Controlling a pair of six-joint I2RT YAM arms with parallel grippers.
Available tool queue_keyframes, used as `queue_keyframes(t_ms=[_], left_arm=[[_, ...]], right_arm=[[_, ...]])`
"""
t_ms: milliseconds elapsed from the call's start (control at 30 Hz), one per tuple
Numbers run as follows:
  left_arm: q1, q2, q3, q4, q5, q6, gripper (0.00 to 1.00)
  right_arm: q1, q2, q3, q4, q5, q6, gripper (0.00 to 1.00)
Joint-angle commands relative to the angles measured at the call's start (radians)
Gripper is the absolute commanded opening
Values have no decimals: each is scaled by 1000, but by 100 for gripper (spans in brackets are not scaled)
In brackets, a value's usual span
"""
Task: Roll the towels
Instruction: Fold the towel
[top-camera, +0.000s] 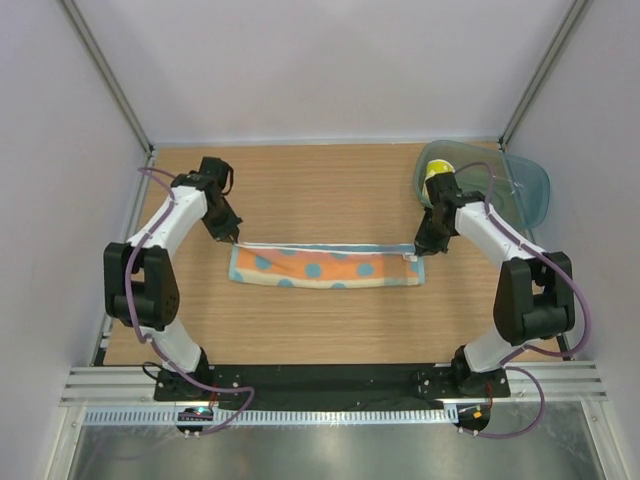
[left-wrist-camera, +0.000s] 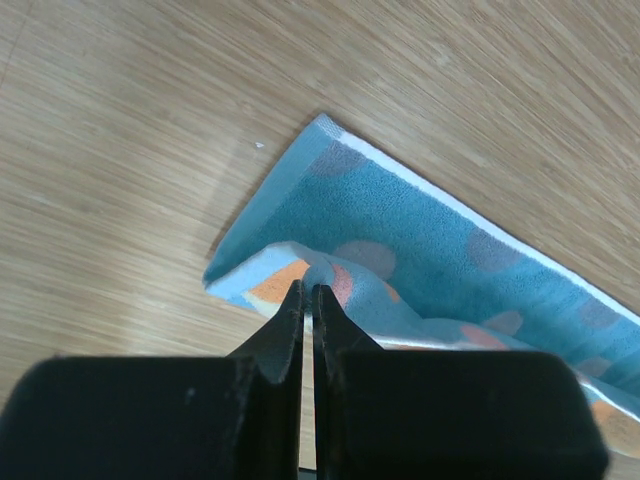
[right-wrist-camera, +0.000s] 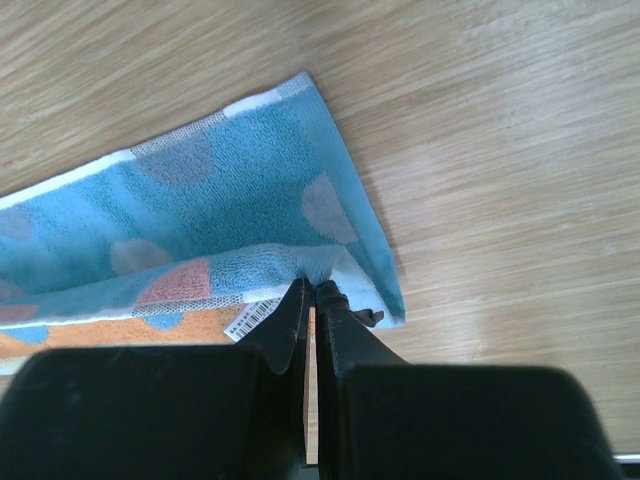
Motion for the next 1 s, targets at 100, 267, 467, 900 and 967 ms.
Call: queue_keyframes(t_ms=[100, 267, 467, 900, 967], left_arm=[[-2, 49, 55, 11, -34, 20, 0], [-1, 106, 88, 6, -63, 26, 0], [1, 175, 146, -10, -71, 29, 0], [1, 174, 208, -67, -174, 24, 66], [-1, 122, 190, -73, -201, 25, 66]], right_arm=[[-10, 49, 71, 30, -7, -24, 1], [-17, 98, 84, 42, -7, -30, 1], [-33, 161, 101, 61, -5, -47, 4], [-78, 115, 183, 9, 55, -60, 78], [-73, 43, 161, 6, 56, -59, 78]])
